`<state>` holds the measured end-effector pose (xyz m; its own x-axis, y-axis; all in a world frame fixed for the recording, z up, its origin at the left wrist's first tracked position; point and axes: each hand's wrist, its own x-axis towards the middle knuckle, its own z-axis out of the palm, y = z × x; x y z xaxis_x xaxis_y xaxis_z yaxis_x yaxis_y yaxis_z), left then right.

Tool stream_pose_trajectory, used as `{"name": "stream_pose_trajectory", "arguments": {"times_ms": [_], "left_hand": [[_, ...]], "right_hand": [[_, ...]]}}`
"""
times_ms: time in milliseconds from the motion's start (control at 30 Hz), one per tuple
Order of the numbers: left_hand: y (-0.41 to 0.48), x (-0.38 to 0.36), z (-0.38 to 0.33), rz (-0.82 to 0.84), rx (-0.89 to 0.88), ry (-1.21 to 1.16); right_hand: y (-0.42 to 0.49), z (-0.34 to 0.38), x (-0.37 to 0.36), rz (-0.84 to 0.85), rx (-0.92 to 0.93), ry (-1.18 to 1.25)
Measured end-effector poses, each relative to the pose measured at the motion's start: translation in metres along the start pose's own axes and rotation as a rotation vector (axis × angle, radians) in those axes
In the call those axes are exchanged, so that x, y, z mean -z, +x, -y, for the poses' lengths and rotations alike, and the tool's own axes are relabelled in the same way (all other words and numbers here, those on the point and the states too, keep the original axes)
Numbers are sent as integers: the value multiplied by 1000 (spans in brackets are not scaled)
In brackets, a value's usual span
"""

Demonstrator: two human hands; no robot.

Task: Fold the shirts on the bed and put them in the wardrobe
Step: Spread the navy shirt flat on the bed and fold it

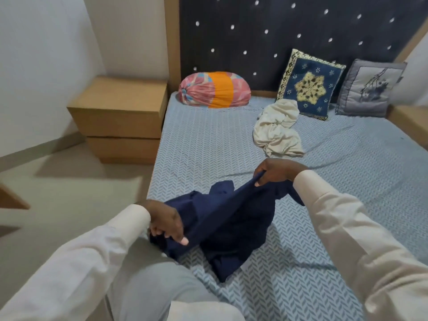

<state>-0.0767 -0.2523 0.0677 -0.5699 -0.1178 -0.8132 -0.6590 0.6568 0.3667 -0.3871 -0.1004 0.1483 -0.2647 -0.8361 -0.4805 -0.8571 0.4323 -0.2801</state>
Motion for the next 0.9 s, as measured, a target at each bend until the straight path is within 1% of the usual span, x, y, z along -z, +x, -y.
{"name": "stream_pose_trajectory", "arguments": {"times_ms": [33,67,133,167,200,267,333,367,400,467,533,600,667,800,833,900], "left_hand": [[8,-12,0,-54,-16,-87],[14,-18,0,-177,-44,-157],[27,-29,3,-456,-76,-216],[34,-36,6,-533,-46,-209],[40,-41,8,-552,2,-200],[51,-57,10,-510,62,-238],[60,-68,12,-518,61,-249],[63,-71,12,-559,49,-227],[65,-72,12,-595,39,-202],[68,-75,14,-609,36,-213],[71,-80,15,-595,46,-260],[74,-83,15,-627,46,-253],[76,-86,13,-748,65,-290],[66,-78,6,-1151,139,-496],[61,-75,6,-1213,153,-586],[56,-73,14,-1224,177,-818]], "right_hand": [[4,1,-12,4,-3,15],[7,-1,-21,-34,-6,33],[13,-3,-37,-177,-44,38],[16,-8,-45,-271,-87,17],[16,-12,-51,-367,-151,0],[10,-24,-66,-521,-294,34],[0,-38,-81,-610,-400,74],[-4,-46,-89,-624,-447,82],[-8,-53,-96,-608,-499,89],[-17,-67,-113,-538,-589,132],[-21,-77,-128,-476,-630,196],[-23,-81,-137,-450,-637,235],[-23,-80,-142,-446,-637,263],[-23,-78,-150,-385,-629,254],[-24,-79,-153,-351,-629,242],[-24,-81,-162,-268,-633,195]]}}
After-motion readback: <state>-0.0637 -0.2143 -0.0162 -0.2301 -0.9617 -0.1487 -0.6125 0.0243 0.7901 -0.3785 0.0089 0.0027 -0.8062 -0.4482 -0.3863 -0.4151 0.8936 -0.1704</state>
